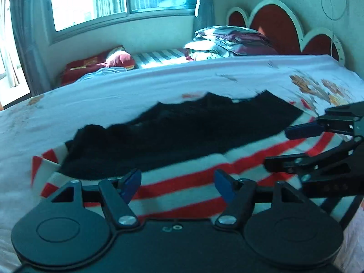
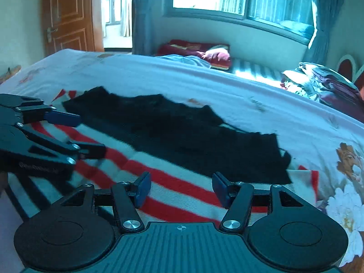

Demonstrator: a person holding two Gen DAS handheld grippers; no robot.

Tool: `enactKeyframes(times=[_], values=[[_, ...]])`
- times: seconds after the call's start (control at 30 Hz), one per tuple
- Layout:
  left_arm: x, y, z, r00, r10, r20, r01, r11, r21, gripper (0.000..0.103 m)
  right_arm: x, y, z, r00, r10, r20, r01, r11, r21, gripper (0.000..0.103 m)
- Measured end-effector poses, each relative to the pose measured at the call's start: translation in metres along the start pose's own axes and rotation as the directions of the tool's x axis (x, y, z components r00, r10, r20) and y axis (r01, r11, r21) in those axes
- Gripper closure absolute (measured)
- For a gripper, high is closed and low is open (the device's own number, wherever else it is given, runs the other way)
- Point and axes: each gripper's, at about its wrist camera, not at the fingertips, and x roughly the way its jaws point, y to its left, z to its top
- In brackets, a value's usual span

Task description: Fold small clothes

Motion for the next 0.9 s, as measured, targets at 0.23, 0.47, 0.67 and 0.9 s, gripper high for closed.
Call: enactKeyframes(times=[0.23, 0.47, 0.67, 0.9], values=[[-0.017, 0.051, -0.028, 0.992, 0.119, -0.031, -0.121, 0.99, -0.068, 0.022, -0.014, -0.041, -0.03, 0.992, -0.108, -0.063, 0.114, 0.987, 0.113, 0.043], [-0.049, 0.059, -0.033, 0.994, 0.106, -0.028, -0.109, 0.984, -0.138, 0.039, -0.051, -0.043, -0.03, 0.989, -0.136, -0.054, 0.143, 0.977, 0.157, 0.053], [-0.048, -0.003, -0.04, 0.999, 0.006, -0.044, -0.009, 0.997, -0.07, 0.038, -0.045, 0.03, -0.034, 0.993, -0.048, -0.109, 0.055, 0.997, 0.059, 0.053], [-0.059, -0.009, -0.07, 0.998, 0.021, -0.056, -0.021, 1.0, -0.009, 0.036, -0.062, 0.045, -0.075, 0.988, -0.068, -0.135, 0.07, 0.998, 0.009, 0.053]])
